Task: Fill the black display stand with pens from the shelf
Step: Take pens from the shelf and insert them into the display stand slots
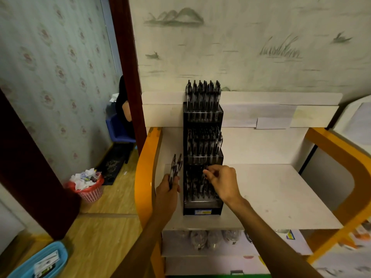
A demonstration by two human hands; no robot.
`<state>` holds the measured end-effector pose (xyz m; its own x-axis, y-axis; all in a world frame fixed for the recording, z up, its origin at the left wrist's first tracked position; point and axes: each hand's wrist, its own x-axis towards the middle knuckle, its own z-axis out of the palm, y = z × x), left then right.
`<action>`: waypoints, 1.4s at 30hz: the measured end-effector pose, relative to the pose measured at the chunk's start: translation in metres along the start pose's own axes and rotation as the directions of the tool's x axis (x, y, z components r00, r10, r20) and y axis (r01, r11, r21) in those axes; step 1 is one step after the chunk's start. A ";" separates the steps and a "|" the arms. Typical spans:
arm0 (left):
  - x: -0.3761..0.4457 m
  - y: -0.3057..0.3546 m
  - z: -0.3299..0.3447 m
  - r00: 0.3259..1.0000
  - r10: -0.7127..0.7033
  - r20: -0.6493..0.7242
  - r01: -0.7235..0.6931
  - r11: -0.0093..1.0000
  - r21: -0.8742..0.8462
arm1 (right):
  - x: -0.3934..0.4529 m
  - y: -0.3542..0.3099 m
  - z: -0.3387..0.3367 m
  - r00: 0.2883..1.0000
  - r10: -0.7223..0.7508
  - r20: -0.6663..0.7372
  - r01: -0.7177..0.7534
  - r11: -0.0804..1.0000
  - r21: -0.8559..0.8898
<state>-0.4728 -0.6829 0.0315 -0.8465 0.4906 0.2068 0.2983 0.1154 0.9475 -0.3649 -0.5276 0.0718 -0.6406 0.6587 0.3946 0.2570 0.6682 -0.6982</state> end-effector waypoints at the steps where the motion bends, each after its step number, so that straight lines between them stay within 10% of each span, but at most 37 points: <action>1: 0.000 0.000 -0.001 1.000 0.002 0.006 -0.002 1.000 -0.002 | -0.001 0.000 0.001 1.000 -0.004 0.008 0.004 1.000 -0.020; 24: 0.001 0.011 0.005 0.993 -0.041 0.111 0.058 0.986 -0.154 | -0.011 0.008 0.011 0.974 0.172 0.146 -0.142 0.970 -0.197; 31: -0.001 0.016 0.012 0.982 -0.005 0.191 0.028 0.993 -0.119 | -0.005 -0.018 -0.005 0.959 0.208 0.194 -0.281 0.797 0.535; 42: -0.002 0.017 0.015 0.974 0.003 0.228 -0.010 1.000 0.030 | -0.004 -0.020 -0.009 0.927 0.321 0.193 -0.362 0.631 0.687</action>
<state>-0.4595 -0.6691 0.0433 -0.7228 0.6749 0.1484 0.3196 0.1361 0.9377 -0.3611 -0.5405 0.0900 -0.6510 0.7586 0.0263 -0.1031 -0.0541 -0.9932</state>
